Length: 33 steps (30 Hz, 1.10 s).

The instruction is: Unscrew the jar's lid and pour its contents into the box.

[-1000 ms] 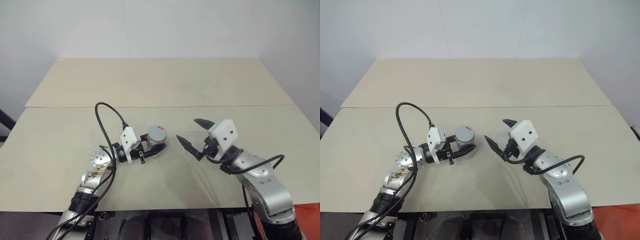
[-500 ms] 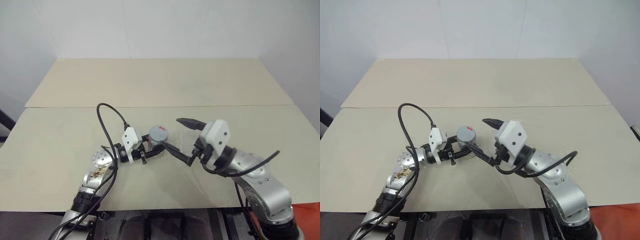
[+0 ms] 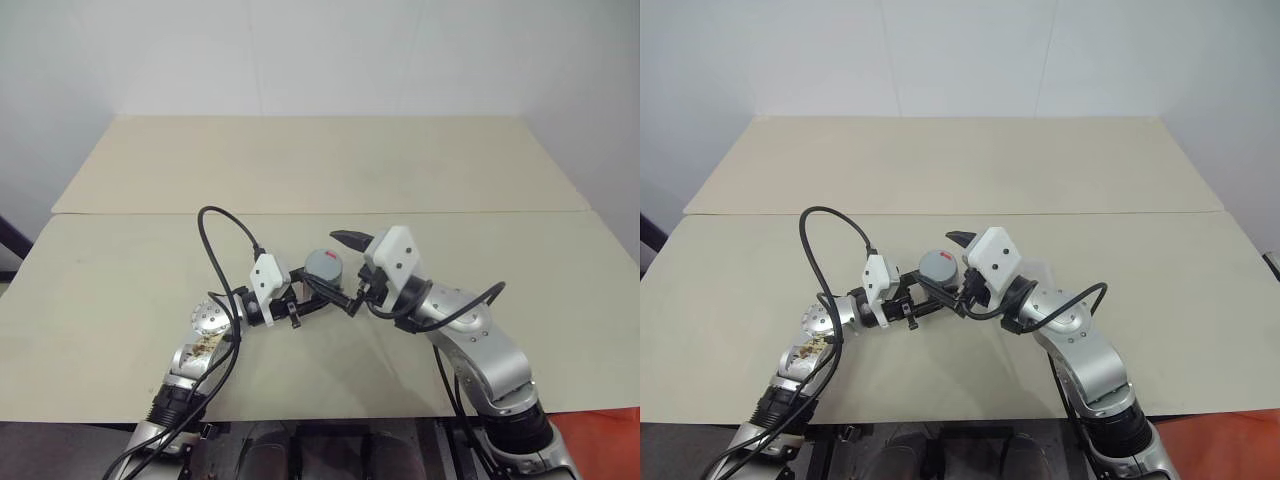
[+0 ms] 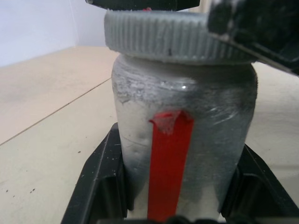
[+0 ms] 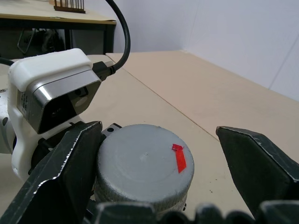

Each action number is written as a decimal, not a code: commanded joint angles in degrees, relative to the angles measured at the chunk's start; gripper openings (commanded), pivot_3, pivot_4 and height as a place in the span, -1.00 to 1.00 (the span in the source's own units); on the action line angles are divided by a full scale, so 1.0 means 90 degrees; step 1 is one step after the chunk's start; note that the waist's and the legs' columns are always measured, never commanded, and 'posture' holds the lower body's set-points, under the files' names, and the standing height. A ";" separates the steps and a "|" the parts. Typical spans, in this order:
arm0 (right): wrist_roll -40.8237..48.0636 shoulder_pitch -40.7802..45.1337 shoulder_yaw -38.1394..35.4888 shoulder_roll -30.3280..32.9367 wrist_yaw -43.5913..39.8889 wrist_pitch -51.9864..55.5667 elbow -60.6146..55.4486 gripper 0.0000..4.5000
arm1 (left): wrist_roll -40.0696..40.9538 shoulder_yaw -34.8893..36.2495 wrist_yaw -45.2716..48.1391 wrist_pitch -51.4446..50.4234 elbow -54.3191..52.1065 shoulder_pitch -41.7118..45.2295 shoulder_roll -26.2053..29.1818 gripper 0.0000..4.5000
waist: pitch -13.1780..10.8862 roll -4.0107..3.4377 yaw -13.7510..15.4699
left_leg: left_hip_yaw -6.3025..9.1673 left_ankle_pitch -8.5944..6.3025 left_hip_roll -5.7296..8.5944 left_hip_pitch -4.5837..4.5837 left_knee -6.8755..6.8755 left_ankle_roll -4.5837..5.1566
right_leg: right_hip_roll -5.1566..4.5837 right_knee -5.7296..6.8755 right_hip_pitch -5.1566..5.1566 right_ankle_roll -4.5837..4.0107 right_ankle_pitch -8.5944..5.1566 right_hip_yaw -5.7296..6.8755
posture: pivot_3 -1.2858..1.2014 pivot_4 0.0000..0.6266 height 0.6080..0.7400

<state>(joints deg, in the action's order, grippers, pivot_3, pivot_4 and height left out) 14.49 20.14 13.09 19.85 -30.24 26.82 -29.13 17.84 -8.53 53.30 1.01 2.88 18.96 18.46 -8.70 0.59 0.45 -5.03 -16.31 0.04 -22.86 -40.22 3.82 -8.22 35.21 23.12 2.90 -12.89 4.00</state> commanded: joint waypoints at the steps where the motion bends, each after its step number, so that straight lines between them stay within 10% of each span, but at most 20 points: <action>1: 0.0097 -0.0121 -0.0397 0.0187 -0.0105 -0.0202 -0.0194 0.99 | 0.0009 0.0011 -0.0030 0.0056 -0.0332 -0.0051 -0.0001 -0.13 | 0.0000 0.0000 0.0001 | 0.0000 0.0000 0.0000 0.0000 0.0000 0.0000 | 0.0000 0.0000 0.0000 0.0000 0.0000 0.0001 | 0.03 -0.52 1.00; 33: 0.0964 -0.0985 -0.1121 0.1258 -0.0784 0.0064 -0.1116 0.99 | 0.0006 0.0121 0.0124 0.0165 -0.0046 0.0045 0.0079 -0.13 | 0.0000 0.0000 0.0020 | 0.0000 -0.0001 -0.0002 0.0001 -0.0001 0.0002 | 0.0000 -0.0011 -0.0001 0.0000 0.0000 -0.0001 | 0.03 -0.52 1.00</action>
<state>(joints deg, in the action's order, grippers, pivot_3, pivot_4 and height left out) 21.04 10.46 3.47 31.14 -36.74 26.63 -35.99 17.86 -7.89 54.57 1.22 3.56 19.21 19.42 -8.70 0.60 0.63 -5.02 -16.32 0.02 -22.84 -40.23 3.83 -8.22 35.11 23.11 2.90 -12.89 3.98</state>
